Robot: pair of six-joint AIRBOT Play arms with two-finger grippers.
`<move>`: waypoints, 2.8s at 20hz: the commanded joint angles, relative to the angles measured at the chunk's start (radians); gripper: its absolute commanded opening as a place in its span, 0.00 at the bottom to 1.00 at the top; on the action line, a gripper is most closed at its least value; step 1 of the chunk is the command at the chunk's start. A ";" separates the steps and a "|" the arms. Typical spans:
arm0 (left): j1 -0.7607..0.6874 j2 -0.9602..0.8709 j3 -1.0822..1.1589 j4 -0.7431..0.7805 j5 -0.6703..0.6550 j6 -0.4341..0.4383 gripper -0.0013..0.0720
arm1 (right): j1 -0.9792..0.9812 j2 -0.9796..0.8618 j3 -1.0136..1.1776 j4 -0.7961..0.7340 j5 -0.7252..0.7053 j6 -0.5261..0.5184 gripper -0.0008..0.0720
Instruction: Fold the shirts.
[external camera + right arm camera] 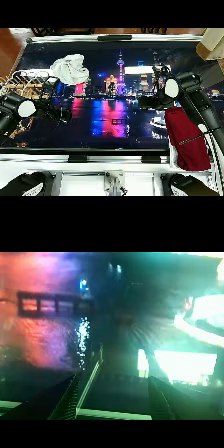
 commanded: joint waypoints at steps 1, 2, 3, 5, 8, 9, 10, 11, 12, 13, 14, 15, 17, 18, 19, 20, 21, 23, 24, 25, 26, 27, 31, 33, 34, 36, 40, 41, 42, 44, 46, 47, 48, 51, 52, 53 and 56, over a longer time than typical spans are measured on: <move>0.000 0.001 0.000 0.000 0.000 0.000 0.99 | 0.001 0.001 0.001 0.000 0.000 0.000 0.78; 0.000 0.001 0.000 0.000 0.000 0.000 0.99 | 0.001 0.001 0.001 0.000 0.000 0.000 0.78; 0.000 0.001 0.000 0.000 0.000 0.000 0.99 | 0.001 0.001 0.001 0.000 0.000 0.000 0.78; 0.000 0.001 0.000 0.000 0.000 0.000 0.99 | 0.001 0.001 0.001 0.000 0.000 0.000 0.78; 0.000 0.001 0.000 0.000 0.000 0.000 0.99 | 0.001 0.001 0.001 0.000 0.000 0.000 0.78; 0.000 0.001 0.000 0.000 0.000 0.000 0.99 | 0.001 0.001 0.001 0.000 0.000 0.000 0.78; 0.000 0.001 0.000 0.000 0.000 0.000 0.99 | 0.001 0.001 0.001 0.000 0.000 0.000 0.78; 0.000 0.001 0.000 0.000 0.000 0.000 0.99 | 0.001 0.001 0.001 0.000 0.000 0.000 0.78; 0.000 0.001 0.000 0.000 0.000 0.000 0.99 | 0.001 0.001 0.001 0.000 0.000 0.000 0.78; 0.000 0.001 0.000 0.000 0.000 0.000 0.99 | 0.001 0.001 0.001 0.000 0.000 0.000 0.78; 0.000 0.001 0.000 0.000 0.000 0.000 0.99 | 0.001 0.001 0.001 0.000 0.000 0.000 0.78; 0.000 0.001 0.000 0.000 0.000 0.000 0.99 | 0.001 0.001 0.001 0.000 0.000 0.000 0.78; 0.000 -0.001 0.000 -0.031 0.023 -0.039 0.99 | 0.001 0.001 0.001 0.000 -0.006 0.001 0.78; -0.001 -0.002 0.000 -0.053 0.047 -0.054 0.99 | 0.001 0.001 0.001 0.000 -0.018 0.000 0.78; -0.001 -0.002 0.000 -0.075 0.077 -0.064 0.99 | 0.001 0.001 0.001 0.000 -0.023 0.000 0.78; -0.001 -0.003 0.000 -0.082 0.119 -0.082 0.99 | 0.001 0.001 0.001 0.000 -0.022 0.000 0.78; -0.001 -0.005 0.000 -0.082 0.165 -0.112 0.99 | 0.001 0.001 0.001 0.002 -0.017 0.000 0.78; 0.019 -0.031 0.011 -0.060 0.293 -0.207 0.92 | 0.001 0.001 0.001 0.006 -0.010 0.000 0.78; 0.052 -0.064 0.039 -0.059 0.344 -0.263 0.93 | 0.001 0.001 0.001 0.009 -0.010 0.000 0.78; 0.095 -0.116 0.091 -0.059 0.378 -0.276 0.94 | 0.001 0.001 0.001 0.009 -0.011 0.000 0.78; 0.143 -0.182 0.162 -0.059 0.388 -0.266 0.95 | 0.001 0.001 0.001 0.010 -0.016 0.001 0.78; 0.189 -0.253 0.238 -0.059 0.388 -0.246 0.94 | 0.001 0.001 0.001 0.016 -0.022 0.000 0.78; 0.323 -0.566 0.569 -0.060 0.388 -0.242 0.94 | 0.001 0.001 0.001 0.028 -0.048 0.000 0.78; 0.343 -0.706 0.699 -0.072 0.388 -0.242 0.94 | 0.001 0.001 0.001 0.031 -0.080 0.000 0.78; 0.343 -0.764 0.746 -0.080 0.389 -0.242 0.94 | 0.001 0.001 0.001 0.032 -0.101 0.000 0.78; 0.340 -0.875 0.821 -0.098 0.390 -0.241 0.94 | 0.001 0.001 0.001 0.037 -0.139 0.001 0.78; 0.329 -0.999 0.847 -0.142 0.438 -0.242 0.94 | 0.001 0.001 0.001 0.044 -0.161 0.000 0.78; 0.327 -1.018 0.847 -0.143 0.443 -0.243 0.94 | 0.001 0.001 0.001 0.051 -0.161 0.000 0.78; 0.327 -1.033 0.847 -0.143 0.452 -0.252 0.94 | 0.001 0.001 0.001 0.055 -0.161 0.000 0.78; 0.328 -1.061 0.847 -0.145 0.467 -0.262 0.92 | 0.002 0.001 0.001 0.063 -0.160 0.000 0.78; 0.328 -1.075 0.847 -0.185 0.497 -0.261 0.66 | 0.002 0.001 0.001 0.061 -0.161 0.000 0.78; 0.327 -1.077 0.847 -0.208 0.523 -0.261 0.43 | 0.002 0.001 0.001 0.061 -0.163 0.000 0.78; 0.326 -1.077 0.847 -0.225 0.552 -0.261 0.24 | 0.002 0.001 0.001 0.061 -0.165 0.000 0.78; 0.327 -1.055 0.860 -0.256 0.546 -0.235 0.07 | 0.002 0.001 0.001 0.061 -0.164 0.000 0.78; 0.322 -1.029 0.875 -0.257 0.522 -0.196 0.07 | 0.002 0.001 0.001 0.051 -0.174 -0.002 0.78; 0.313 -0.988 0.891 -0.257 0.507 -0.130 0.07 | 0.000 0.001 0.002 0.046 -0.184 -0.013 0.78; 0.257 -0.771 0.929 -0.256 0.503 0.071 0.07 | 0.001 0.036 0.025 0.049 -0.091 -0.048 0.78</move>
